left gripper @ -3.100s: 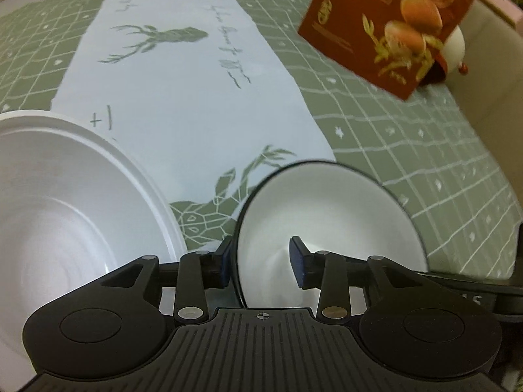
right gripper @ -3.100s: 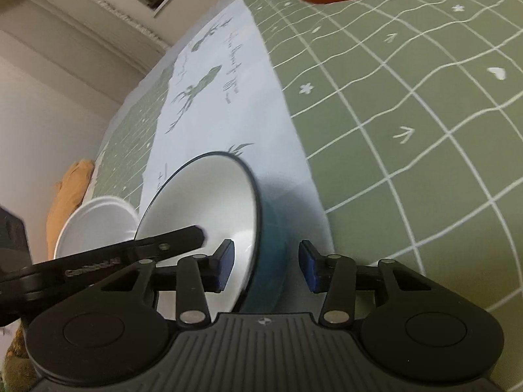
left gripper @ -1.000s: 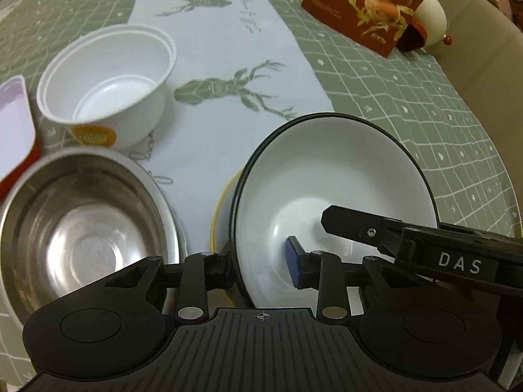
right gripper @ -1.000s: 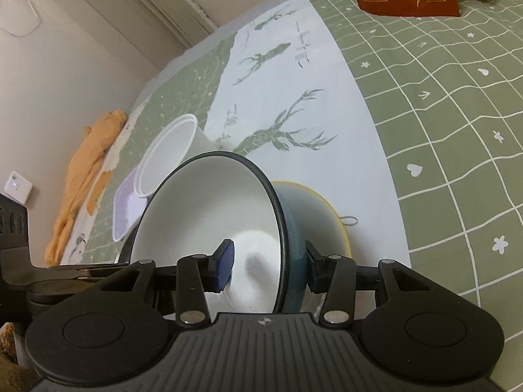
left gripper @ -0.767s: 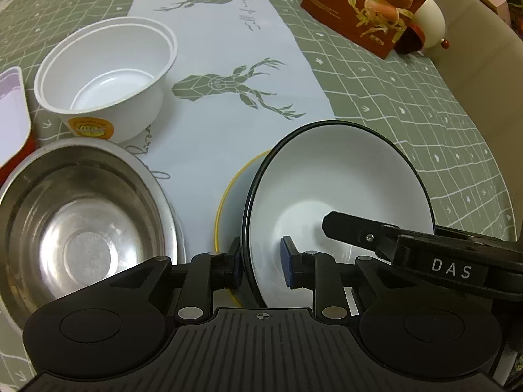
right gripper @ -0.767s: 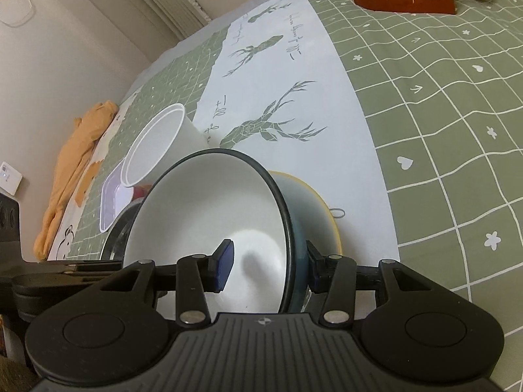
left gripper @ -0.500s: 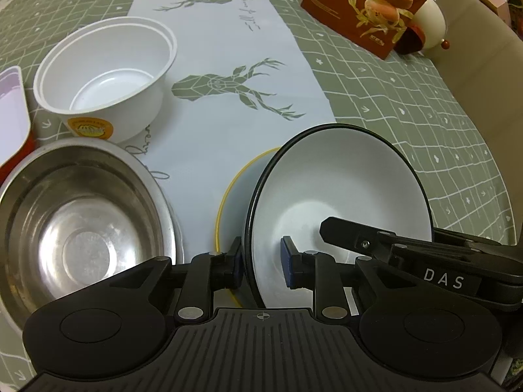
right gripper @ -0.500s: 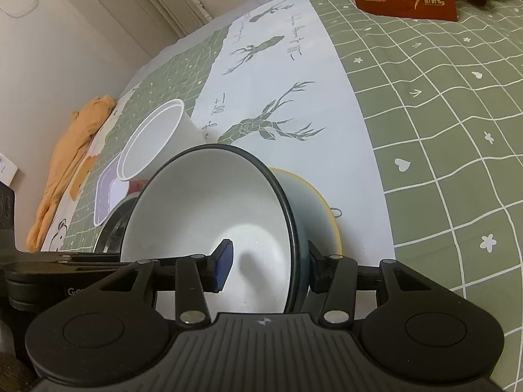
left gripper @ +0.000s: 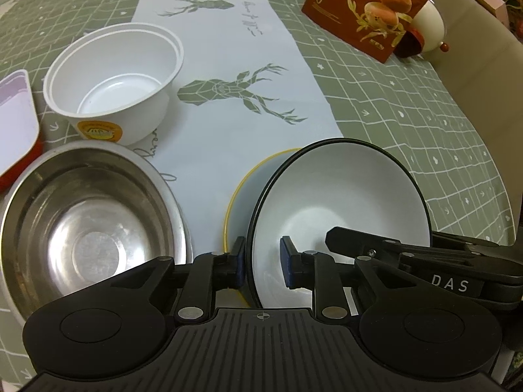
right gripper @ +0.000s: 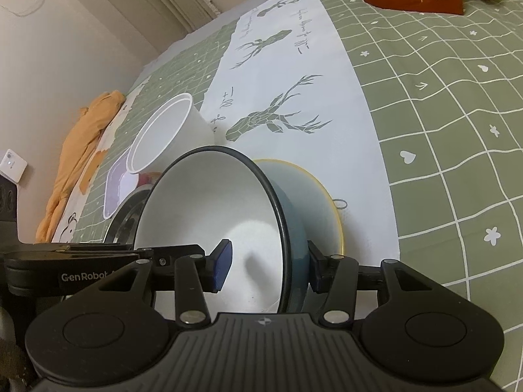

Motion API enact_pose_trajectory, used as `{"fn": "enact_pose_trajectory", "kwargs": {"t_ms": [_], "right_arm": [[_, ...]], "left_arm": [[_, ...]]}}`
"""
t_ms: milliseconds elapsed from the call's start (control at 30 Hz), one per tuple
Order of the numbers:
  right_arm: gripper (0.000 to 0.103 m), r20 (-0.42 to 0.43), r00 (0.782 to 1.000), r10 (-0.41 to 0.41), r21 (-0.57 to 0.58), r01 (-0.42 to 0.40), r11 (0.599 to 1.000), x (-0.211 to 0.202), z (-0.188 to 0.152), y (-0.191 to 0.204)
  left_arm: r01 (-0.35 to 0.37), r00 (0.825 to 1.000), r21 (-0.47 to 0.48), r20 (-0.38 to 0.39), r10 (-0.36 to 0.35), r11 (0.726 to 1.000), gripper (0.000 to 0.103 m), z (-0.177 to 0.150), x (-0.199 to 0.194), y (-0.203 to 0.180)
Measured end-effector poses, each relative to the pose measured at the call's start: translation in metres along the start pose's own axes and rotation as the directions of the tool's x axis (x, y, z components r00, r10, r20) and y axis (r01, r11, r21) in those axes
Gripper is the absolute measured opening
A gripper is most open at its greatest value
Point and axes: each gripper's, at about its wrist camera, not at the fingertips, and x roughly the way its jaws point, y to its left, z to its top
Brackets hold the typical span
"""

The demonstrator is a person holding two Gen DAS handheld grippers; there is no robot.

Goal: Organize plates and bowls

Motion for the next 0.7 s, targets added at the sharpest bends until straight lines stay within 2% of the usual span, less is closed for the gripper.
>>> {"fn": "enact_pose_trajectory", "kwargs": {"t_ms": [400,500,700], "right_arm": [[0.048,0.011,1.000,-0.002,0.006,0.002,1.000,-0.007,0.000,-0.003],[0.051,0.044,0.998,-0.041,-0.020,0.042,0.999,-0.012,-0.001,0.000],[0.051,0.040,0.999,-0.036,-0.022,0.037,0.999,-0.011,-0.001,-0.003]], "left_arm": [[-0.009,1.000,0.012,0.015,0.009,1.000,0.020,0.000,-0.005,0.000],[-0.044,0.998,0.042,0.035,0.042,0.998,0.020,0.000,-0.006,-0.004],[-0.060,0.997,0.062,0.047,0.057,0.996,0.020,0.001,-0.008,-0.007]]}}
